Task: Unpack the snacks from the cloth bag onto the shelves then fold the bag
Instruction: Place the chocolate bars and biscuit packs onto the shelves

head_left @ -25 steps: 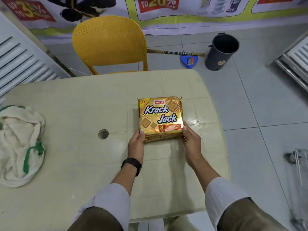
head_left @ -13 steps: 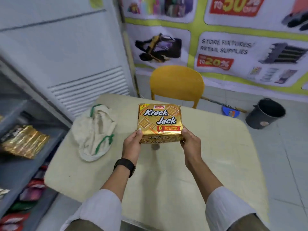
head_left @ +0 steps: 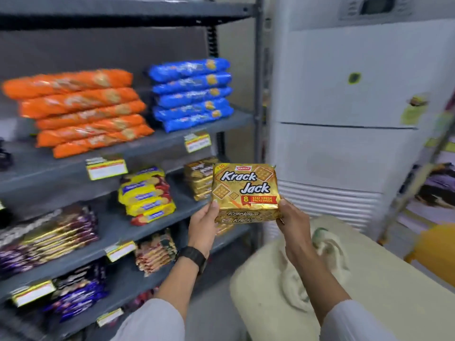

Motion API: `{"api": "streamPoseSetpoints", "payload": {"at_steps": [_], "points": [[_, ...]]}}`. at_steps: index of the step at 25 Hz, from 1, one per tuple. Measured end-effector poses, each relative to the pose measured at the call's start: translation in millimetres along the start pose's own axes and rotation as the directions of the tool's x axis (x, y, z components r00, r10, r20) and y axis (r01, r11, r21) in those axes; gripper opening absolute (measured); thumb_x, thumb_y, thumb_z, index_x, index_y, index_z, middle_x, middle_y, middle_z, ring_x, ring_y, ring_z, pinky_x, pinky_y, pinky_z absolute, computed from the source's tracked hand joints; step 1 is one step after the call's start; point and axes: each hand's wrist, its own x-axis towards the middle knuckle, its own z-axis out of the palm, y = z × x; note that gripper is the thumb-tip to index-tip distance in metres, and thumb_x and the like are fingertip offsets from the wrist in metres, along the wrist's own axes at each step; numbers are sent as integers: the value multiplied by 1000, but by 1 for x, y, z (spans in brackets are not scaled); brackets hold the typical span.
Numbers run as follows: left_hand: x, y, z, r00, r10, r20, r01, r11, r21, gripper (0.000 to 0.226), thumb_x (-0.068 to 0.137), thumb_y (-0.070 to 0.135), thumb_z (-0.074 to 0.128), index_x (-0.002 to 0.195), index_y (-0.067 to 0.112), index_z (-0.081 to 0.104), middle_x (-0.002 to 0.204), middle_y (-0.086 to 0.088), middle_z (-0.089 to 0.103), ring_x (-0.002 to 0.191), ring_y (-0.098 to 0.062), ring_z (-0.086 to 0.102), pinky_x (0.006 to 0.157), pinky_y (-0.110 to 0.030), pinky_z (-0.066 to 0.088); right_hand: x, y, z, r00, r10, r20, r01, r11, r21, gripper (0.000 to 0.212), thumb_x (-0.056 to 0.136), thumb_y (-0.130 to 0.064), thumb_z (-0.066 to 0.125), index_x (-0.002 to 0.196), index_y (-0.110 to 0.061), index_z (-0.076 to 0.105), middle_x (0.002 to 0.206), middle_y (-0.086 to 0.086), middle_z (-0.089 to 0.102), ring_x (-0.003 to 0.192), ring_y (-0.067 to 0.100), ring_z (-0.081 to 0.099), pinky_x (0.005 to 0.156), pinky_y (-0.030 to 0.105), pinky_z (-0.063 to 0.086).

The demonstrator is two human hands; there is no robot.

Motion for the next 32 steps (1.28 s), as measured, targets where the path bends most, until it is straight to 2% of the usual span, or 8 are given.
{"api": "streamPoseSetpoints", "payload": {"at_steps": [3, 7, 12, 16, 20, 24, 28, 32], "points": [[29, 8, -65, 993, -2, -116, 3, 1000, 5, 28, 101, 38, 55, 106, 20, 76, 102, 10, 79, 90, -2, 72, 70, -12, 51, 26, 20, 72, 993, 33, 114, -32, 999, -11, 32, 100, -24, 54, 97, -40, 82, 96, -10, 81, 92, 6, 75, 80, 24, 58], [76, 1, -95, 978, -47, -204, 47, 999, -6, 24, 100, 39, 59, 103, 22, 75, 101, 14, 79, 92, 2, 70, 77, -16, 50, 77, 49, 115, 977, 114, 181, -105, 993, -60, 31, 102, -28, 51, 104, -38, 80, 105, -5, 80, 105, 17, 74, 98, 43, 56], [150, -27, -83, 964, -101, -247, 101, 995, -9, 27, 101, 39, 55, 101, 22, 76, 100, 9, 80, 89, -1, 74, 74, -18, 51, 168, 84, 132, 961, 175, 215, -151, 980, -126, 31, 103, -32, 51, 100, -31, 82, 103, 0, 81, 95, 14, 76, 95, 40, 57], [231, -32, -71, 956, -90, -281, 82, 996, -41, 25, 101, 35, 57, 105, 19, 75, 106, -1, 79, 99, -15, 73, 87, -29, 54, 264, 99, 152, 957, 178, 230, -139, 975, -173, 30, 103, -29, 53, 95, -23, 82, 98, -3, 81, 102, 19, 74, 97, 38, 54], [301, -42, -66, 933, -107, -343, 82, 993, -88, 20, 102, 31, 57, 93, 23, 73, 81, 10, 80, 71, -3, 75, 51, -14, 53, 344, 115, 174, 938, 211, 276, -157, 966, -206, 27, 103, -31, 55, 97, -19, 79, 92, 0, 81, 92, 19, 76, 88, 36, 56], [336, -58, -65, 923, -117, -368, 83, 991, -107, 17, 101, 32, 59, 95, 24, 73, 84, 9, 80, 73, -3, 75, 54, -15, 54, 382, 134, 186, 930, 227, 290, -178, 966, -187, 30, 102, -29, 58, 84, -18, 79, 83, 0, 80, 71, 14, 74, 76, 33, 58], [344, -63, -65, 918, -108, -381, 80, 993, -91, 19, 99, 35, 61, 110, 24, 72, 103, 6, 78, 93, -8, 73, 75, -22, 56, 394, 140, 190, 915, 230, 332, -182, 969, -169, 33, 102, -28, 57, 80, -21, 81, 90, 4, 81, 77, 15, 76, 81, 37, 61], [342, -70, -66, 926, -102, -363, 70, 993, -99, 18, 101, 34, 59, 103, 24, 74, 90, 8, 80, 76, -3, 76, 55, -15, 55, 389, 148, 188, 930, 224, 290, -183, 969, -164, 27, 102, -30, 58, 84, -27, 78, 86, -6, 81, 74, 6, 76, 83, 34, 58]]}}
